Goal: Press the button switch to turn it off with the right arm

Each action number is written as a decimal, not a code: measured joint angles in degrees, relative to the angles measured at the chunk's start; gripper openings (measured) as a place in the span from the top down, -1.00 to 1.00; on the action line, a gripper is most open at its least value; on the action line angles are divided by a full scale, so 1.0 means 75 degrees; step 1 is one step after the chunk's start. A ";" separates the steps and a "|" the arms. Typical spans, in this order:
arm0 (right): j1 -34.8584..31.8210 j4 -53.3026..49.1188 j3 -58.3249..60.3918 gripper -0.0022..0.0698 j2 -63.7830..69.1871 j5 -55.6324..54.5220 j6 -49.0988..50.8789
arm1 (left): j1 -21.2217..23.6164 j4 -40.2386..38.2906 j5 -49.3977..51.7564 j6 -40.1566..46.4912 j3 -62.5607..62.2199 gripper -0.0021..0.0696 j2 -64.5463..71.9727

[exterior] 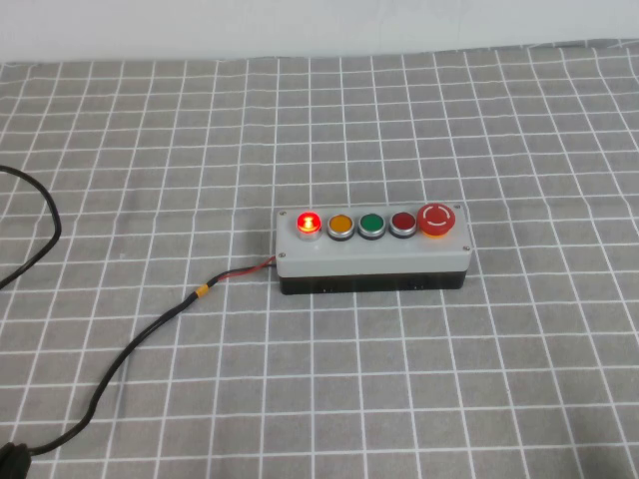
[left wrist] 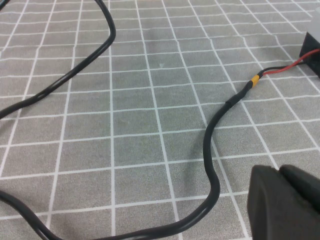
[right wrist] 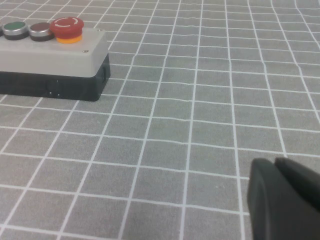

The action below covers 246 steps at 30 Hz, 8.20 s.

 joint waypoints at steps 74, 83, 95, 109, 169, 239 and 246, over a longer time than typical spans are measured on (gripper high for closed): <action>0.0000 0.3260 -0.5299 0.99 0.7140 0.3780 -0.0439 | 0.0000 0.0000 0.0000 0.0000 0.0000 0.95 0.0000; 0.1792 0.2076 -0.8118 0.99 1.0502 0.3934 -0.0512 | 0.0000 0.0000 0.0000 0.0000 0.0000 0.95 0.0000; 0.3628 0.1269 -1.2192 0.99 1.3872 0.4033 -0.0380 | 0.0000 0.0000 0.0000 0.0000 0.0000 0.95 0.0000; 0.3827 0.0845 -1.4727 0.99 1.6073 0.4390 -0.0380 | 0.0000 0.0000 0.0000 0.0000 0.0000 0.95 0.0000; 0.3834 0.0129 -1.4820 0.99 1.5389 0.5182 -0.0380 | 0.0000 0.0000 0.0000 0.0000 0.0000 0.95 0.0000; -0.0898 -0.0223 0.0001 0.99 0.0710 -0.2214 0.0624 | 0.0000 0.0000 0.0000 0.0000 0.0000 0.95 0.0000; -0.0898 -0.0267 0.0001 0.99 0.0129 -0.1872 0.0624 | 0.0000 0.0000 0.0000 0.0000 0.0000 0.95 0.0000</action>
